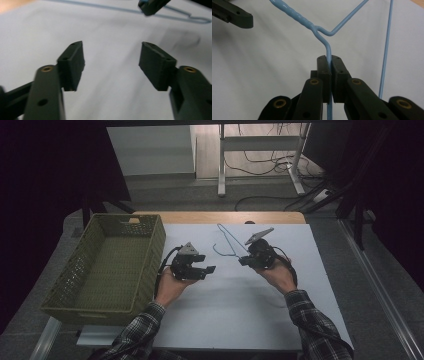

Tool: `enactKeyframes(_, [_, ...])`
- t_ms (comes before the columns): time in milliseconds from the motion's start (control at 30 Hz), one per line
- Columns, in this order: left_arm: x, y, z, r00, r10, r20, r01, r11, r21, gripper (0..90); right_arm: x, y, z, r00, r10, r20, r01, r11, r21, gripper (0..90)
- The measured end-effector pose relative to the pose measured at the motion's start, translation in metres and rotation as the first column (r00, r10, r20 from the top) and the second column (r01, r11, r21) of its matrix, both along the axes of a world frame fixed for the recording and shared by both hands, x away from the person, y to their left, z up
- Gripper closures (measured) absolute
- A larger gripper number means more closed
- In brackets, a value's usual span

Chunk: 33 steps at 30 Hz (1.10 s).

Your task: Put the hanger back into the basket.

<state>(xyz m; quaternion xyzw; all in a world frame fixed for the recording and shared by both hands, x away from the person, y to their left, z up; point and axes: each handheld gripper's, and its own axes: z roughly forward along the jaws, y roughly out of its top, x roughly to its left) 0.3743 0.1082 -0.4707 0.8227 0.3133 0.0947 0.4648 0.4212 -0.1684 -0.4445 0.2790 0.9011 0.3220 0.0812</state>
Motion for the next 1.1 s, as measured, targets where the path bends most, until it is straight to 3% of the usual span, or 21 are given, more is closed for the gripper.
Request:
enactKeyframes(100, [-0.008, -0.005, 0.012, 0.9974, -0.063, 0.036, 0.065, 0.9968, -0.047, 34.7, -0.007, 0.0, 0.01, 0.9999, 0.01, -0.008, -0.01, 0.9997, 0.02, 87.5])
enactKeyframes(200, [-0.016, -0.019, 0.018, 0.9921, -0.094, 0.082, 0.097, 0.9947, -0.034, 39.6, -0.013, 0.002, 0.016, 0.9995, 0.026, -0.017, -0.025, 0.9989, 0.04, 87.4])
enactKeyframes(300, [-0.019, -0.03, 0.021, 0.9883, -0.087, 0.125, 0.091, 0.9956, -0.024, 48.7, -0.017, 0.006, 0.019, 0.9989, 0.04, -0.025, -0.038, 0.9978, 0.055, 87.4])
enactKeyframes(400, [-0.015, -0.031, 0.021, 0.988, -0.09, 0.126, 0.099, 0.9928, -0.068, 57.6, -0.021, 0.01, 0.018, 0.9983, 0.048, -0.033, -0.046, 0.9973, 0.057, 87.3])
enactKeyframes(500, [-0.014, -0.032, 0.021, 0.9888, -0.085, 0.123, 0.095, 0.9923, -0.079, 64.1, -0.022, 0.012, 0.016, 0.9971, 0.057, -0.049, -0.054, 0.9966, 0.062, 87.3])
enactKeyframes(633, [-0.016, -0.035, 0.021, 0.9874, -0.077, 0.138, 0.087, 0.9938, -0.069, 79.3, -0.023, 0.016, 0.012, 0.9954, 0.069, -0.067, -0.065, 0.9955, 0.07, 87.3])
enactKeyframes(733, [-0.022, -0.04, 0.023, 0.9808, -0.033, 0.192, 0.032, 0.9995, 0.009, 85.8, -0.024, 0.021, 0.01, 0.9948, 0.059, -0.083, -0.054, 0.9963, 0.066, 86.8])
enactKeyframes(767, [-0.022, -0.04, 0.024, 0.9814, -0.028, 0.19, 0.027, 0.9996, 0.01, 86.0, -0.024, 0.022, 0.01, 0.9948, 0.057, -0.084, -0.052, 0.997, 0.058, 86.6])
enactKeyframes(833, [-0.022, -0.041, 0.028, 0.9848, 0.002, 0.174, -0.002, 1.0, 0.004, 86.1, -0.028, 0.025, 0.013, 0.9984, 0.033, -0.045, -0.032, 0.9988, 0.037, 81.9])
enactKeyframes(933, [-0.023, -0.044, 0.034, 0.9827, 0.018, 0.184, -0.024, 0.9992, 0.032, 86.2, -0.035, 0.027, 0.023, 0.9994, -0.014, 0.031, 0.014, 0.9999, 0.005, 70.4])
enactKeyframes(1000, [-0.025, -0.046, 0.038, 0.9839, 0.019, 0.178, -0.027, 0.9989, 0.039, 86.1, -0.044, 0.03, 0.03, 0.9944, -0.038, 0.099, 0.042, 0.9982, -0.044, 69.7])
enactKeyframes(1100, [-0.026, -0.049, 0.043, 0.9876, 0.02, 0.156, -0.026, 0.9992, 0.031, 86.1, -0.051, 0.038, 0.028, 0.9889, -0.018, 0.148, 0.035, 0.9926, -0.116, 71.2])
